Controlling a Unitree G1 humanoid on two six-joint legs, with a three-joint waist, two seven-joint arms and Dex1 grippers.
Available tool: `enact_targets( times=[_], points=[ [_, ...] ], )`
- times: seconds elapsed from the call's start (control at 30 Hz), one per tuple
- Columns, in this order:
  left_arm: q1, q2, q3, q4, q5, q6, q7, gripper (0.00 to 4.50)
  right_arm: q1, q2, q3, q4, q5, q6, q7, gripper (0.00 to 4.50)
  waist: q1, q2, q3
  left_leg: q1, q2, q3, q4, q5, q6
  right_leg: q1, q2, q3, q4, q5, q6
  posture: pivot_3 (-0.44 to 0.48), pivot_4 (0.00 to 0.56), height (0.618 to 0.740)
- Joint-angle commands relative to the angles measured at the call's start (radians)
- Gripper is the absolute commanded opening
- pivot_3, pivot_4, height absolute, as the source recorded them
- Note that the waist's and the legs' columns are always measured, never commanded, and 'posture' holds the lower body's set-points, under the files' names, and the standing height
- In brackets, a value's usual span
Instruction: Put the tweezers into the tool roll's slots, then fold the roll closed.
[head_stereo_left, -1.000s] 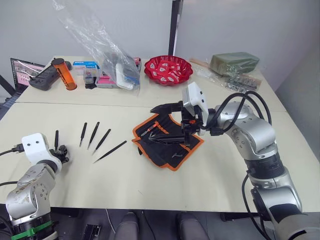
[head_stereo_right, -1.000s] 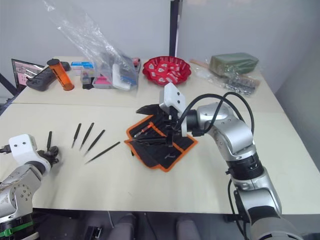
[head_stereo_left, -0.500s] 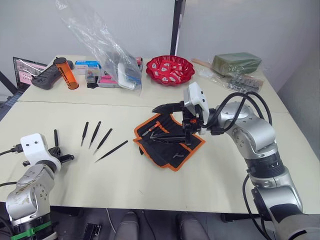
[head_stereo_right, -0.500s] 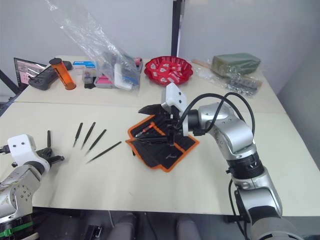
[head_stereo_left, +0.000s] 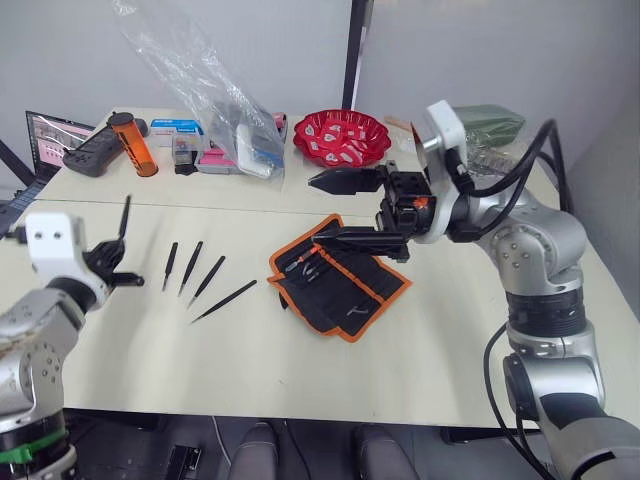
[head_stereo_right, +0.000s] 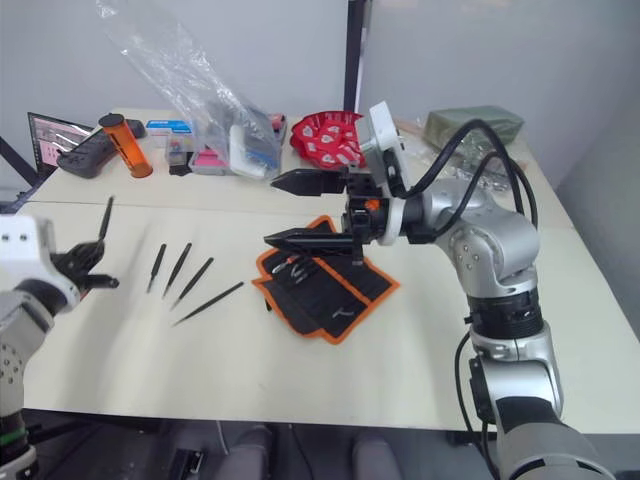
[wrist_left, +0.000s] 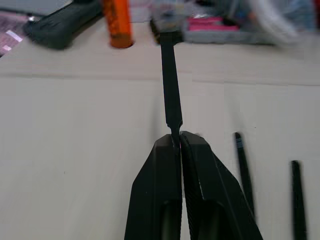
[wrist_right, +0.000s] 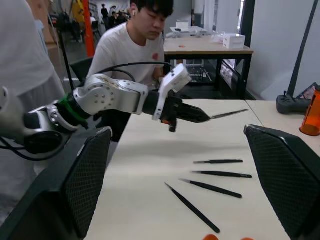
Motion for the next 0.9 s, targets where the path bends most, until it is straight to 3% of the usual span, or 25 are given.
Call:
enact_targets(
  times=[0.03,0.33,0.63,0.9],
  points=[
    [-0.064,0.049,-0.072,-0.044,-0.039,0.050,-0.065,0.02,-0.002,-0.010,-0.051,-0.037,0.056,0.022,-0.017,4.50,-0.001,0.000,0.000,0.000,0.000,0.000,0.000,0.000,0.000,0.000,0.000,0.000,0.000,0.000,0.000,0.000,0.150,0.740],
    [-0.205,0.126,-0.281,-0.011,-0.057,0.067,-0.255,0.02,0.058,-0.037,-0.101,-0.118,0.117,0.059,-0.104,4.50,-0.009,0.000,0.001,-0.001,0.000,0.000,-0.002,0.000,0.000,-0.001,0.000,0.000,0.000,0.000,0.000,0.000,0.150,0.740],
    [-0.224,0.299,-0.405,0.002,-0.060,0.053,-0.522,0.02,0.133,-0.146,-0.071,-0.182,0.080,0.088,-0.125,4.50,-0.016,0.000,0.003,-0.001,0.000,0.000,-0.002,0.000,0.000,-0.002,0.000,0.000,0.000,-0.001,0.001,0.000,0.150,0.740],
    [-0.262,0.220,-0.490,-0.057,-0.087,0.112,-0.517,0.02,0.231,-0.224,-0.052,-0.222,0.008,0.063,-0.138,4.50,-0.003,-0.001,0.004,-0.002,0.000,0.000,-0.001,0.000,0.000,-0.002,0.000,0.000,0.000,-0.005,0.007,0.000,0.150,0.740]
  ],
)
